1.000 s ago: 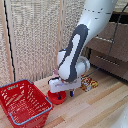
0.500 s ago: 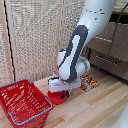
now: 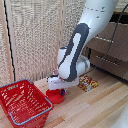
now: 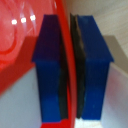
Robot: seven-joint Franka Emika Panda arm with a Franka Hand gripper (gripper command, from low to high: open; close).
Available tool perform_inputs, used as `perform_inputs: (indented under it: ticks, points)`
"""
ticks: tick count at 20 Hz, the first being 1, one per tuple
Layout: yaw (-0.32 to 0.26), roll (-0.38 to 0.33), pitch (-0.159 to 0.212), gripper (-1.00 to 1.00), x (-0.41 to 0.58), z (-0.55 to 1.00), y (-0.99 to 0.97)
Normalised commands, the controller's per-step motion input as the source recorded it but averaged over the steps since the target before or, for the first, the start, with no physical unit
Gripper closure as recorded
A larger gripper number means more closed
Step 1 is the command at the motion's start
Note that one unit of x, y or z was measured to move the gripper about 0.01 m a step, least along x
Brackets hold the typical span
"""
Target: Move your gripper in the direction of the red bowl and clutch it softly. Cautiously raise the red bowl up from the surface. Hover the red bowl above the basket and gently bring it down inside. Let go of the gripper's grasp when the red bowl is within the basket.
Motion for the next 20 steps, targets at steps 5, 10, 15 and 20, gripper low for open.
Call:
perform_inputs:
  ticks: [5, 10, 15, 20]
  points:
    - [-0.048, 0.177, 0.071, 1.0, 0.098, 0.59, 0.01]
    - [-0.029, 0.159, 0.07, 1.0, 0.238, 0.65, 0.0]
    - [-0.001, 0.143, 0.081, 1.0, 0.307, 0.69, 0.0]
    - [0.0, 0.113, 0.108, 1.0, 0.284, 0.76, 0.09]
